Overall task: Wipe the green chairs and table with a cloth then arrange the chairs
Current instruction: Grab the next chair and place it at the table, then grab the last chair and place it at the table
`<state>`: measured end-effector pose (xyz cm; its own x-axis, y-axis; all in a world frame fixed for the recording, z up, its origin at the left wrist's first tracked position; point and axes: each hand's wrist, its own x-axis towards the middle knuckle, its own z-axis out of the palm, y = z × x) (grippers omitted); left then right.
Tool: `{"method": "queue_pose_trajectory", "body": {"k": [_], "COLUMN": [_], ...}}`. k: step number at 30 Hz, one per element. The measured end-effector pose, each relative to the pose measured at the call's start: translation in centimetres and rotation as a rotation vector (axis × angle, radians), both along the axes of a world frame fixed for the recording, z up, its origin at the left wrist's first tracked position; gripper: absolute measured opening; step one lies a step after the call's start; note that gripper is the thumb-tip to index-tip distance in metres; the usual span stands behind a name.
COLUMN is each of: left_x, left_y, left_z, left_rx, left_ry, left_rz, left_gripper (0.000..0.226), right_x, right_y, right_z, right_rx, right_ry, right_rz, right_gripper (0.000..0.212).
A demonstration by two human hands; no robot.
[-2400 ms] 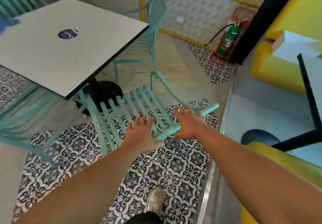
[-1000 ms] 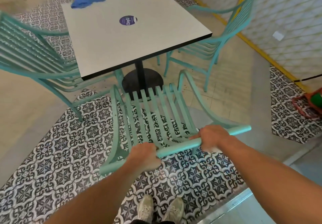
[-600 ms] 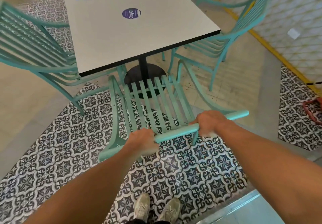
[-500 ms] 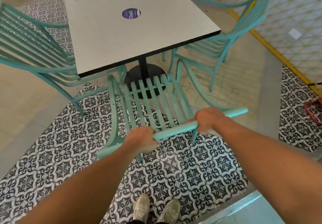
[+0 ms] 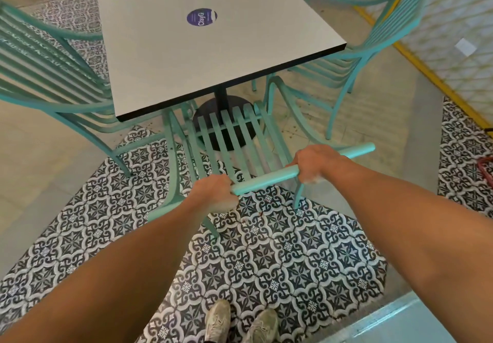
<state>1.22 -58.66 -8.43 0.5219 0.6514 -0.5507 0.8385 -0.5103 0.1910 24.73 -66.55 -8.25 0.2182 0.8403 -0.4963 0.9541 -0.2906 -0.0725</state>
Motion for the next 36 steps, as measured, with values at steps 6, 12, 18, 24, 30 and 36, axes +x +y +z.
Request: {"method": "queue_pose_trajectory", "body": {"k": [6, 12, 18, 24, 30, 36], "left_x": [0.9, 0.8, 0.3, -0.1, 5.9, 14.2], "left_y": [0.9, 0.8, 0.0, -3.9, -14.0, -20.5], "left_z": [0.0, -0.4, -0.8, -1.9, -2.2, -1.9], "left_rx": [0.030, 0.022, 0.063, 0.533, 0.328, 0.184], "left_ry": [0.021, -0.001, -0.096, -0.172, -0.118, -0.040], "left_rz": [0.004, 0.017, 0.022, -0.290, -0.471, -0.677], "left_gripper": [0.023, 0.032, 0.051, 0.100, 0.109, 0.085], "right_x": [0.8, 0.8, 0.1, -2.8, -3.0, 0.1], "right_y": [1.2, 1.1, 0.5, -5.7, -14.4, -25.0], "right_z": [0.5, 0.2, -0.5, -2.2, -2.8, -2.4], "right_rx": [-0.002, -0.002, 0.022, 0.261, 0.133, 0.069], "right_ry": [-0.022, -0.045, -0.202, -0.242, -0.003, 0.015], "right_rz": [0.008, 0.003, 0.015, -0.209, -0.518, -0.816], "right_gripper": [0.042, 0.042, 0.053, 0.084, 0.085, 0.075]}}
